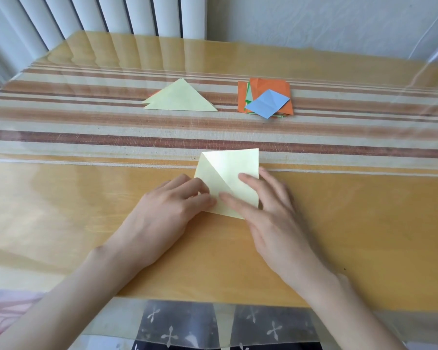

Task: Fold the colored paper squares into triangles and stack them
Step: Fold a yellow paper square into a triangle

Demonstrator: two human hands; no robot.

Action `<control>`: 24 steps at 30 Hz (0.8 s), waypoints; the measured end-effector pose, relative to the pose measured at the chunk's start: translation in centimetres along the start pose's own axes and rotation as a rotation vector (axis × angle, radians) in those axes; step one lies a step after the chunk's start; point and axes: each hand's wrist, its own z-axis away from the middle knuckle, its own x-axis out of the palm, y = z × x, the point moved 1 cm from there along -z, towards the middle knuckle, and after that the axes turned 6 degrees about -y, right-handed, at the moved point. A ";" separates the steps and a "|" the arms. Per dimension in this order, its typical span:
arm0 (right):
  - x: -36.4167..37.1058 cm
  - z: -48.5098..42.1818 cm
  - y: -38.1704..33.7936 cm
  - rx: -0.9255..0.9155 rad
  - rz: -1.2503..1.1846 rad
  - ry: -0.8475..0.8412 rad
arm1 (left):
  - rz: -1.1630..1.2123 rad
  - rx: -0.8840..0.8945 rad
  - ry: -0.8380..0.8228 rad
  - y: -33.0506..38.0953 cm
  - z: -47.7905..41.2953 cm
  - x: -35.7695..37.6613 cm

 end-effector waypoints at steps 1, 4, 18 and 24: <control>0.0 0.0 -0.1 -0.030 0.038 -0.020 | 0.006 -0.004 -0.013 0.1 0.3 -0.2; 0.0 0.1 0.1 -0.017 0.058 -0.031 | 0.061 -0.041 -0.045 0.4 1.1 -0.7; -2.3 1.3 -1.0 0.272 -0.399 0.065 | 0.194 -0.120 -0.130 0.9 2.4 -1.3; -1.0 1.3 -1.8 0.088 -0.317 -0.084 | 0.329 -0.181 -0.106 0.5 2.7 -1.3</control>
